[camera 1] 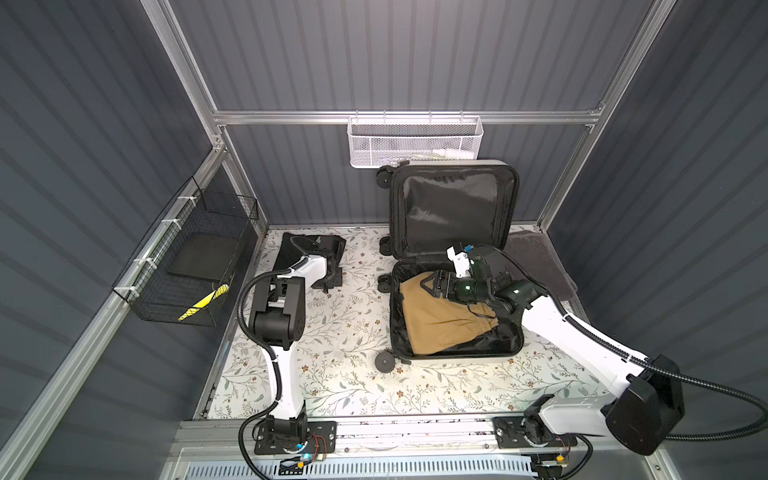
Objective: Pack the luggage
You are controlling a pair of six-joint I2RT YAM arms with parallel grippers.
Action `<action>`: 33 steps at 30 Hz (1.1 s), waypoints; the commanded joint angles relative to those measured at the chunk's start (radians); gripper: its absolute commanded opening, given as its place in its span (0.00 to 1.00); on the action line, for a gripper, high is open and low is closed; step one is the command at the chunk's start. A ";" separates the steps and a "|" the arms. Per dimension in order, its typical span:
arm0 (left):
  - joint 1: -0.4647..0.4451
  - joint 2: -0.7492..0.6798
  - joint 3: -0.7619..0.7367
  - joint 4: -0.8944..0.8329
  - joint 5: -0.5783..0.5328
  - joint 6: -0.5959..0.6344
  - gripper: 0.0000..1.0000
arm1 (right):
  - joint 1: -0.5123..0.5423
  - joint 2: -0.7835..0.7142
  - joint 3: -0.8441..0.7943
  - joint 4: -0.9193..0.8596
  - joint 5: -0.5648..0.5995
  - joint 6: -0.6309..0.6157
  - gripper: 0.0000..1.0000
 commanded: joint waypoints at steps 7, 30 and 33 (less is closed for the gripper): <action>-0.130 -0.248 -0.343 -0.051 0.123 -0.260 0.00 | 0.025 0.090 0.091 -0.002 -0.023 -0.023 0.81; -0.093 -0.579 -0.342 -0.173 0.067 -0.274 0.93 | 0.194 0.294 0.260 -0.060 -0.043 0.010 0.80; -0.051 -0.518 -0.291 -0.175 0.047 -0.208 0.93 | 0.229 0.315 0.268 -0.061 0.001 0.028 0.79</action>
